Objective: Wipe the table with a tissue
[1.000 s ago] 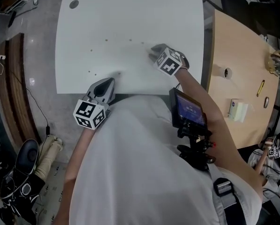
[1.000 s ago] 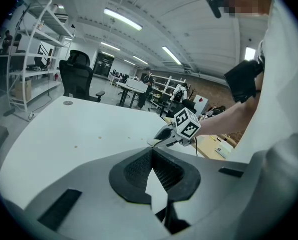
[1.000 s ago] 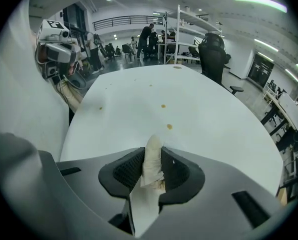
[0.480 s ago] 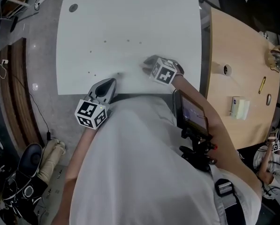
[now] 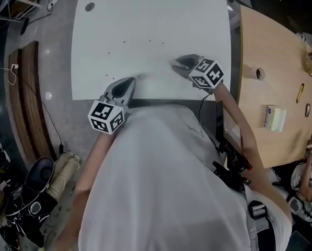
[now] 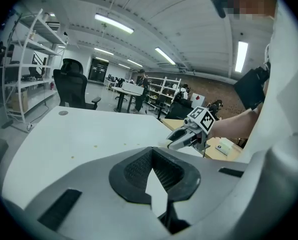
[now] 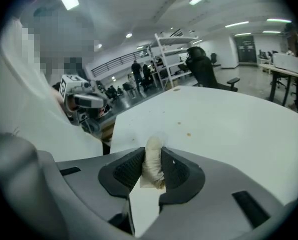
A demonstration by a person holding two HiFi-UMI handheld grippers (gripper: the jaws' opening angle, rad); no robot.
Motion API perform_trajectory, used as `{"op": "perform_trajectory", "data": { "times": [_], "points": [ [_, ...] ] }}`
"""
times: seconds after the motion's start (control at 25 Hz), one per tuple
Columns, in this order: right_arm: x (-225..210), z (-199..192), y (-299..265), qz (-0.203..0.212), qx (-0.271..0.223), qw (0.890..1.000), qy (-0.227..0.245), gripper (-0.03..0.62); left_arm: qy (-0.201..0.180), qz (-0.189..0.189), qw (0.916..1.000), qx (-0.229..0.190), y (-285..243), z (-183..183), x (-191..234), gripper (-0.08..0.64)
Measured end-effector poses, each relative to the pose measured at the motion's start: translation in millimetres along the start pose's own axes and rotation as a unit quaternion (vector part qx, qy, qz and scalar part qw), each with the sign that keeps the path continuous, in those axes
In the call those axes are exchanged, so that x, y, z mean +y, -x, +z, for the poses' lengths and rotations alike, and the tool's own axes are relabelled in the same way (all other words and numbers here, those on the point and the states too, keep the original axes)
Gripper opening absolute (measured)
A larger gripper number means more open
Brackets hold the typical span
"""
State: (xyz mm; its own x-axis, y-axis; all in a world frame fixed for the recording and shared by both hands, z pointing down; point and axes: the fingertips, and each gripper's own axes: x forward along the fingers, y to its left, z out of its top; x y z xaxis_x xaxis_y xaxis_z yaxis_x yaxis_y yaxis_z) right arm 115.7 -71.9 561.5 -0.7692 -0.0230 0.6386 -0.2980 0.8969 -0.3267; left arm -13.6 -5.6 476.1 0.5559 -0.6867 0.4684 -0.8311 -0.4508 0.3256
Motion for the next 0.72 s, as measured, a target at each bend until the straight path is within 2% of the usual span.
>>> {"op": "perform_trajectory", "data": {
  "times": [0.16,0.32,0.52,0.72],
  "points": [
    [-27,1,25,-0.053,-0.035,0.997,-0.045,0.103,0.002,0.005,1.0000,0.003,5,-5,1,0.005],
    [-25,-9,25,-0.081,-0.034,0.994,-0.062,0.103,0.007,-0.002,0.9999,0.007,6,-16,1,0.004],
    [-4,-16,9,-0.087,-0.036,0.992,-0.081,0.103,0.000,-0.021,0.9997,0.013,7,-21,6,0.004],
    [28,-15,-26,-0.086,-0.006,0.995,-0.052,0.104,0.001,-0.029,0.9995,0.014,22,-25,19,0.005]
  ]
}}
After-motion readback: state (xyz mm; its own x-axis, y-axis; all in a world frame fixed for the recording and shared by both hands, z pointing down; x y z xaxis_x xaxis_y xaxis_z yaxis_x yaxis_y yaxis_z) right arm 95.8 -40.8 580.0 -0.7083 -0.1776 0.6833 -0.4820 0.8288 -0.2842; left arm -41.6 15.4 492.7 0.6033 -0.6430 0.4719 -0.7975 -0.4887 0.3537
